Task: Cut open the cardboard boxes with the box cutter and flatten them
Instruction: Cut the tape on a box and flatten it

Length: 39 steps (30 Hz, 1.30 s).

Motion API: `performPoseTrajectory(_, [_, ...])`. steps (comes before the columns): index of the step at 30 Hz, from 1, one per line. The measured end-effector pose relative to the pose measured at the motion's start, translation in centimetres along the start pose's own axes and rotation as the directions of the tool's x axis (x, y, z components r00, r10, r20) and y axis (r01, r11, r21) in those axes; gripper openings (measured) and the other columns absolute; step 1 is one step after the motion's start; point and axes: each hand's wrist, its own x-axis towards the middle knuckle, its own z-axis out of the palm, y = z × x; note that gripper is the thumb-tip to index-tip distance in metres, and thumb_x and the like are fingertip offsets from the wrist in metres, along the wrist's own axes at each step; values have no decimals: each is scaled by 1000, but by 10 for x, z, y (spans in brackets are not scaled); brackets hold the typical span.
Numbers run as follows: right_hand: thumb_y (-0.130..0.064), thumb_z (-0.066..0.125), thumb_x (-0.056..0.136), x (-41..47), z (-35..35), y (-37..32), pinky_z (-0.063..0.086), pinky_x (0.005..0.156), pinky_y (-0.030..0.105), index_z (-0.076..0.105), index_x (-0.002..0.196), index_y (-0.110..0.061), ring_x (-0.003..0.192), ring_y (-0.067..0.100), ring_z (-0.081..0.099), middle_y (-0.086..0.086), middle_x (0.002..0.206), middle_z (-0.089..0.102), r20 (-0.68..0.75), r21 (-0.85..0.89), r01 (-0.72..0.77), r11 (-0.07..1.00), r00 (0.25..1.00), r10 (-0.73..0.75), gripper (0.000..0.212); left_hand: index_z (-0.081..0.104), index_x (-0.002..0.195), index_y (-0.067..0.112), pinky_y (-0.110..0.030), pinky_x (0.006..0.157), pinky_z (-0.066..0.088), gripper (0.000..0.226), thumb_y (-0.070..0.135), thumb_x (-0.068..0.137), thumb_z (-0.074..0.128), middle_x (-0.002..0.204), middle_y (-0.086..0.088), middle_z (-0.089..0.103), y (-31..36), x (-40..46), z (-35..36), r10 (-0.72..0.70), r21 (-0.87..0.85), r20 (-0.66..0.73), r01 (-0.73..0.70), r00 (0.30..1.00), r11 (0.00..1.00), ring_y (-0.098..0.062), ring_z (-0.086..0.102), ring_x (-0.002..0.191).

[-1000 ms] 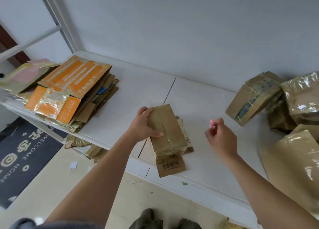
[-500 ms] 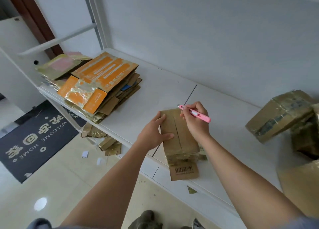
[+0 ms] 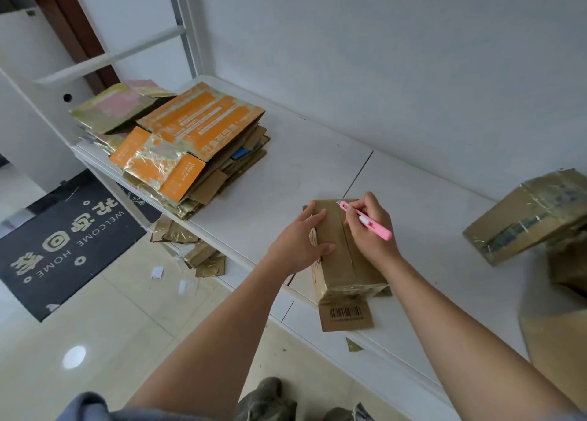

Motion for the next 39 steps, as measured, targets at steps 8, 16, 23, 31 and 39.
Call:
performPoseTrajectory(8, [-11, 54, 99, 1, 2, 1, 43, 59, 9, 49, 91, -2, 76, -9, 61, -8, 81, 63, 6, -34, 14, 999, 1000, -13, 13, 26, 154, 31, -43, 108, 43, 78, 39, 89, 69, 163, 21, 2, 0, 1, 1, -1, 61, -9, 2, 1000, 998, -16, 30, 145])
performPoseTrajectory(16, [-17, 54, 100, 7, 5, -3, 49, 63, 25, 46, 91, -7, 81, 4, 63, -12, 91, 63, 54, -111, 44, 993, 998, -38, 16, 26, 153, 36, -42, 109, 40, 77, 45, 89, 67, 161, 24, 3, -2, 4, 0, -29, 124, -14, 30, 999, 992, -15, 30, 145])
performPoseTrajectory(23, [-10, 53, 99, 3, -1, -3, 38, 54, 7, 43, 86, -1, 73, -10, 59, -5, 76, 58, 138, -105, 43, 994, 990, -29, 19, 25, 153, 37, -41, 104, 43, 78, 48, 88, 67, 162, 22, 6, 0, 5, 2, -36, 187, -35, 42, 999, 981, -17, 34, 142])
performPoseTrajectory(31, [-15, 53, 98, -19, -17, -4, 44, 57, 31, 41, 79, -19, 72, 15, 61, 3, 77, 59, 270, -129, -17, 991, 962, 52, 23, 27, 153, 36, -44, 107, 41, 77, 48, 88, 67, 162, 22, 7, -1, 6, 5, -34, 191, -67, 46, 997, 981, -17, 34, 142])
performPoseTrajectory(39, [-20, 52, 99, -73, -41, -1, 40, 51, 20, 39, 77, -26, 66, 18, 60, 3, 71, 57, 384, -64, -49, 997, 921, 70, 26, 26, 153, 35, -44, 108, 39, 77, 51, 88, 65, 162, 19, 8, -1, 7, 8, -40, 222, -94, 60, 995, 973, -17, 34, 142])
